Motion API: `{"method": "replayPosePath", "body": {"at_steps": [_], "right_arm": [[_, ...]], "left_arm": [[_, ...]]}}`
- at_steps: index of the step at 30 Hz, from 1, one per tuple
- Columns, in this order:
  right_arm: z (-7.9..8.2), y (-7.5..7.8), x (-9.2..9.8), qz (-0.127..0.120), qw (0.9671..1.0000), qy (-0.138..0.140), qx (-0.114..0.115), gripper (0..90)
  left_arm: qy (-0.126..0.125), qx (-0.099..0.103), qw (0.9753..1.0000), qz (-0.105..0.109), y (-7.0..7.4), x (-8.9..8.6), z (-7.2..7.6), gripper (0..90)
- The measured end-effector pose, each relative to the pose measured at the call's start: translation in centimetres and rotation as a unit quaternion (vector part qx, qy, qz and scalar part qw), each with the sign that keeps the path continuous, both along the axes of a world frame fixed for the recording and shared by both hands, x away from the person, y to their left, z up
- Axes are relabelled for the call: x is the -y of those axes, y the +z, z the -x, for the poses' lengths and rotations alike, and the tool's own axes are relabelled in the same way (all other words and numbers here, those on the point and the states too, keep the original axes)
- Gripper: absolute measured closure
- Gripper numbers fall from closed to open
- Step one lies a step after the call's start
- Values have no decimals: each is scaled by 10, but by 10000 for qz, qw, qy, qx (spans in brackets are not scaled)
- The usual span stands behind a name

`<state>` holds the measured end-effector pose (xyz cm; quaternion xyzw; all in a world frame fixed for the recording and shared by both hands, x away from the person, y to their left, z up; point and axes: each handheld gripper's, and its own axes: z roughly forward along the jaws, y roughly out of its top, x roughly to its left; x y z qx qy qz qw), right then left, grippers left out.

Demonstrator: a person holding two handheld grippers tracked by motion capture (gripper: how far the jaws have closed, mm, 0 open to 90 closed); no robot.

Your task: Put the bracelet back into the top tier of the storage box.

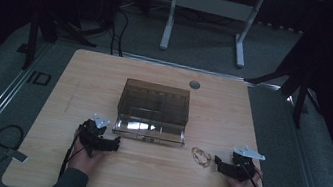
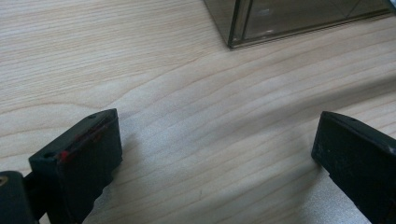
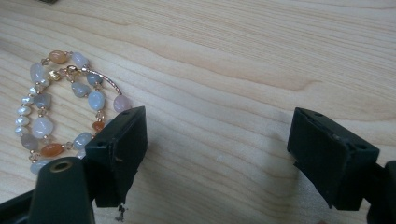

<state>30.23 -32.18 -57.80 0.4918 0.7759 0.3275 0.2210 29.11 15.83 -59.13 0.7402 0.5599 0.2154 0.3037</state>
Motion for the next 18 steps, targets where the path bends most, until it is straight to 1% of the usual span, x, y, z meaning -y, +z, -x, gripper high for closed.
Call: {"method": "replayPosePath", "body": {"at_steps": [4, 6, 8, 14, 17, 18], "right_arm": [[0, 0, 0, 2, 10000, -1, 1, 200], [1, 0, 0, -10, 10000, 16, 23, 231], [1, 0, 0, -9, 10000, 45, 35, 238], [-1, 1, 0, 14, 10000, 82, -22, 245], [-1, 3, 1, 46, 9999, 61, -75, 295], [-3, 6, 1, 84, 9998, 87, -157, 326]], "left_arm": [[6, -1, 10000, -2, 0, 0, 0, 18], [5, -4, 10000, -2, 0, 0, 0, 18], [4, -5, 10000, -3, 0, 0, 0, 18], [-3, -10, 10000, -9, 0, 0, 0, 18], [-3, -10, 10000, -9, 0, 0, 0, 18], [-4, -10, 10000, -9, 0, 0, 0, 18]]}}
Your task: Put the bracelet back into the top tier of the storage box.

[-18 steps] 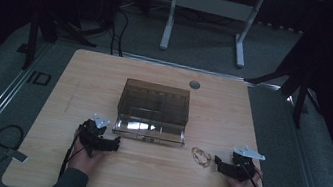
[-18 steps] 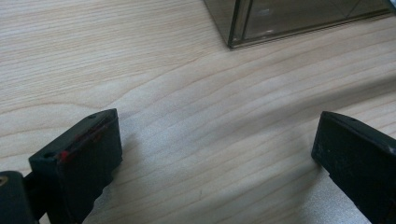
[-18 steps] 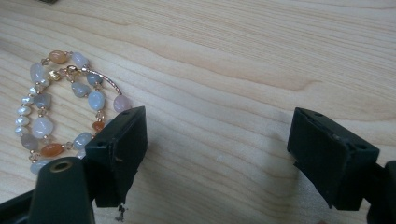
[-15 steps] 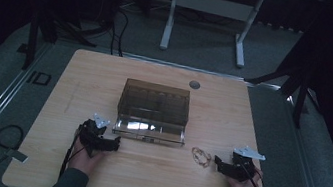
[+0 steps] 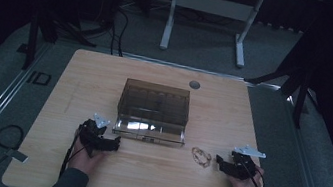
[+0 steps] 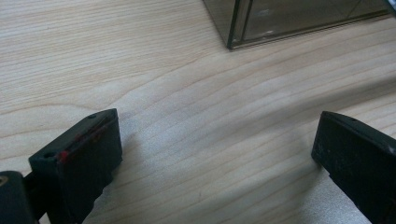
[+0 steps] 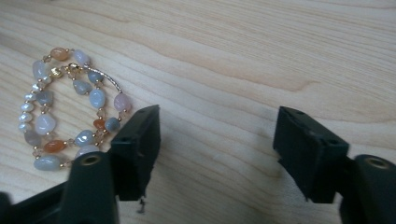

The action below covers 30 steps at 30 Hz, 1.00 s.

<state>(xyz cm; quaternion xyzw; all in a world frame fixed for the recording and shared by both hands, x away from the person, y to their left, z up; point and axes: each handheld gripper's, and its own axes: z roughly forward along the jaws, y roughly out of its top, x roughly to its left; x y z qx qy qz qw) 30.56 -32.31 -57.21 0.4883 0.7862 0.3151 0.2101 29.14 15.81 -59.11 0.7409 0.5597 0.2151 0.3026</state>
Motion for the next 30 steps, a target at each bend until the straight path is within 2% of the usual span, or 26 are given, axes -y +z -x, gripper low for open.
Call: {"method": "replayPosePath", "body": {"at_steps": [7, 11, 12, 15, 17, 19, 24, 25, 27, 28, 30], "right_arm": [[-5, 15, -8, 358, 9985, 381, -168, 324], [-8, 23, -11, 504, 9973, 470, -248, 326], [-10, 28, -12, 609, 9961, 556, -322, 326], [-13, 32, -14, 720, 9943, 669, -420, 326], [-14, 34, -14, 751, 9937, 702, -444, 326], [-16, 38, -16, 794, 9918, 829, -563, 328], [-18, 42, -18, 789, 9903, 935, -654, 328], [-19, 42, -19, 818, 9881, 1062, -752, 328], [-19, 42, -21, 856, 9871, 1108, -782, 328], [-20, 43, -23, 924, 9846, 1203, -868, 328], [-20, 43, -24, 957, 9835, 1239, -910, 328]], "left_arm": [[11, 8, 10000, 16, 0, 0, 0, 18], [19, 15, 10000, 22, 0, 0, 0, 18], [17, 11, 10000, 21, 0, 0, 0, 18], [17, 9, 10000, 20, 0, 0, 0, 18], [17, 9, 10000, 20, 0, 0, 0, 18], [11, 3, 10000, 13, 0, 0, 0, 18], [17, 8, 10000, 20, 0, 0, 0, 18], [16, 8, 10000, 19, 0, 0, 0, 18], [17, 7, 10000, 19, 0, 0, 0, 18], [15, 8, 10000, 18, 0, 0, 0, 18], [16, 7, 10000, 18, 0, 0, 0, 18]]}}
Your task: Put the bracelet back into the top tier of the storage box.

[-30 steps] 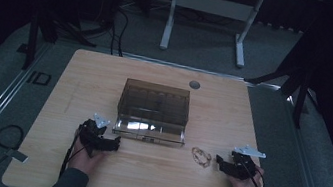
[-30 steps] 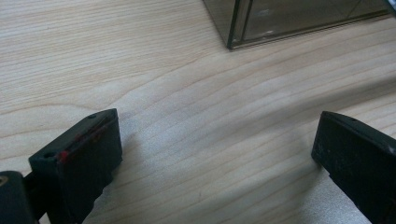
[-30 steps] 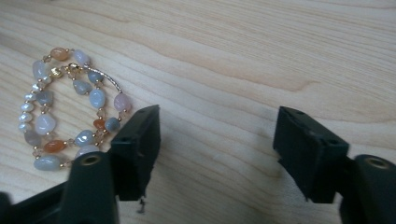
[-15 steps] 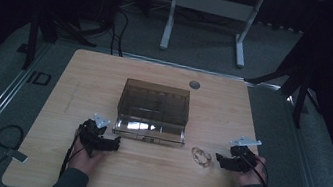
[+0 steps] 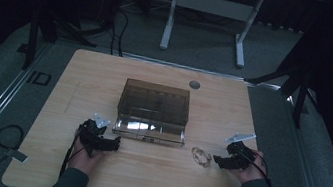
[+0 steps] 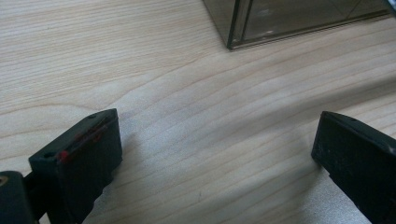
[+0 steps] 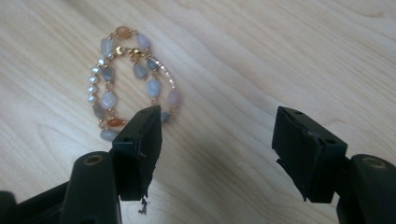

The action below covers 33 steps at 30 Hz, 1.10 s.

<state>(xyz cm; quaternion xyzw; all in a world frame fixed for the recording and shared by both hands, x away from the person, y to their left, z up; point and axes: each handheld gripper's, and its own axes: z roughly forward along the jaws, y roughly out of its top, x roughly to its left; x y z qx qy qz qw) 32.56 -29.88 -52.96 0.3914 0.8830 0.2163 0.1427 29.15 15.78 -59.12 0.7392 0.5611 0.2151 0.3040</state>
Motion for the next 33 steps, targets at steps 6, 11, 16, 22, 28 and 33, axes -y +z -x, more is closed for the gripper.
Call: {"method": "replayPosePath", "body": {"at_steps": [6, 11, 16, 22, 28, 33], "right_arm": [[-3, 2, -10, 170, 9993, 276, -179, 328], [-6, 6, -17, 286, 9984, 396, -283, 307], [-7, 7, -22, 362, 9974, 518, -355, 288], [-8, 4, -31, 550, 9946, 685, -543, 261], [-9, 2, -40, 682, 9918, 836, -683, 235], [-10, -3, -48, 825, 9884, 942, -855, 221]], "left_arm": [[0, -1, 10000, -1, 0, 0, 0, 18], [0, -2, 10000, -1, 0, 0, 0, 18], [-1, -1, 10000, -1, 0, 0, 0, 18], [-1, -4, 10000, -3, 0, 0, 0, 18], [-1, -3, 10000, -2, 0, 0, 0, 18], [1, -1, 10000, 0, 0, 0, 0, 18]]}}
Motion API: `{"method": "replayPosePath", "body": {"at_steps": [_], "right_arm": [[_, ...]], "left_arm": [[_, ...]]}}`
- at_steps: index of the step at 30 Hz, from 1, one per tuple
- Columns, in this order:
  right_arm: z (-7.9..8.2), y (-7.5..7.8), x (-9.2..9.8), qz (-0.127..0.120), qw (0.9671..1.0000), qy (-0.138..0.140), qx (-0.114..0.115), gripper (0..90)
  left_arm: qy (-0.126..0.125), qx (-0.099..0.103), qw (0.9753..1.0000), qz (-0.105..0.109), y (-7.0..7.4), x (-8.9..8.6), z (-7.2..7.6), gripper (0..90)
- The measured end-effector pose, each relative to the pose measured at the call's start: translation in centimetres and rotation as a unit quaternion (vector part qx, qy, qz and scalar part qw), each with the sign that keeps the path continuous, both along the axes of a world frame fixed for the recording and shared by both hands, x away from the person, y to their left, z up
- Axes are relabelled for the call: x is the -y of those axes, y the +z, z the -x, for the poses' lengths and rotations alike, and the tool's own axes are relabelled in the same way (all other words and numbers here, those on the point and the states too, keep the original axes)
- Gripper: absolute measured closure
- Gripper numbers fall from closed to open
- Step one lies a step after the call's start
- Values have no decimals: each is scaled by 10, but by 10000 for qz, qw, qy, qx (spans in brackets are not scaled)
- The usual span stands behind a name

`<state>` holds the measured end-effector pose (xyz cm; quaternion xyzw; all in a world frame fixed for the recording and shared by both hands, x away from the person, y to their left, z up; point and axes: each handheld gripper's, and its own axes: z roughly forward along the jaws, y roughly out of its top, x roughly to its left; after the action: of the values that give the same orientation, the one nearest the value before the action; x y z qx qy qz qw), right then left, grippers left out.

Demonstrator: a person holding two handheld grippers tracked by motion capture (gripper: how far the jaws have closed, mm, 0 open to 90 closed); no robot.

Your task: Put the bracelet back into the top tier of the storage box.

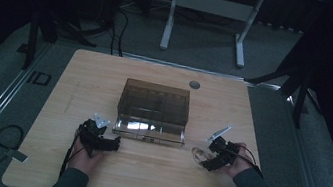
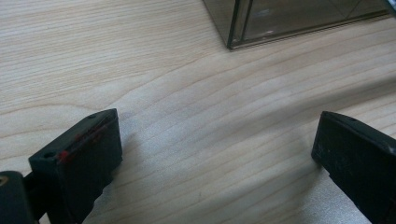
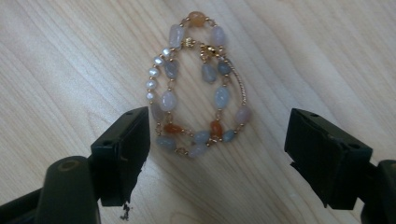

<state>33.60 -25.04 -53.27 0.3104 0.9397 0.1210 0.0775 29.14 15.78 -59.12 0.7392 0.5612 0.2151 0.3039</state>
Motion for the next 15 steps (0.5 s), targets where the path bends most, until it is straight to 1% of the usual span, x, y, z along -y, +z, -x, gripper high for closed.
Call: {"method": "replayPosePath", "body": {"at_steps": [1, 2, 3, 4, 6, 8, 9, 11, 14, 15], "right_arm": [[0, 0, 0, 0, 10000, 0, 0, 221], [-1, -2, -4, 80, 9999, 80, -70, 218], [-1, -2, -4, 80, 9999, 80, -70, 218], [-1, -4, -6, 157, 9997, 147, -87, 218], [-1, -4, -7, 184, 9996, 168, -100, 217], [-2, -6, -11, 304, 9992, 234, -144, 217], [-2, -6, -11, 304, 9992, 234, -144, 217], [-4, -7, -12, 403, 9986, 283, -203, 227], [-5, -7, -13, 399, 9984, 297, -260, 232], [-6, -8, -14, 427, 9980, 320, -345, 249]], "left_arm": [[0, 0, 10000, 0, 0, 0, 0, 18], [-2, 1, 10000, 0, 0, 0, 0, 18], [-2, 0, 10000, 0, 0, 0, 0, 18], [0, 0, 10000, 0, 0, 0, 0, 18], [-1, 1, 10000, 0, 0, 0, 0, 18], [-2, 1, 10000, 0, 0, 0, 0, 18], [-3, -1, 10000, -3, 0, 0, 0, 18], [-2, 1, 10000, 0, 0, 0, 0, 18], [-7, -2, 10000, -4, 0, 0, 0, 18], [-7, -3, 10000, -4, 0, 0, 0, 18]]}}
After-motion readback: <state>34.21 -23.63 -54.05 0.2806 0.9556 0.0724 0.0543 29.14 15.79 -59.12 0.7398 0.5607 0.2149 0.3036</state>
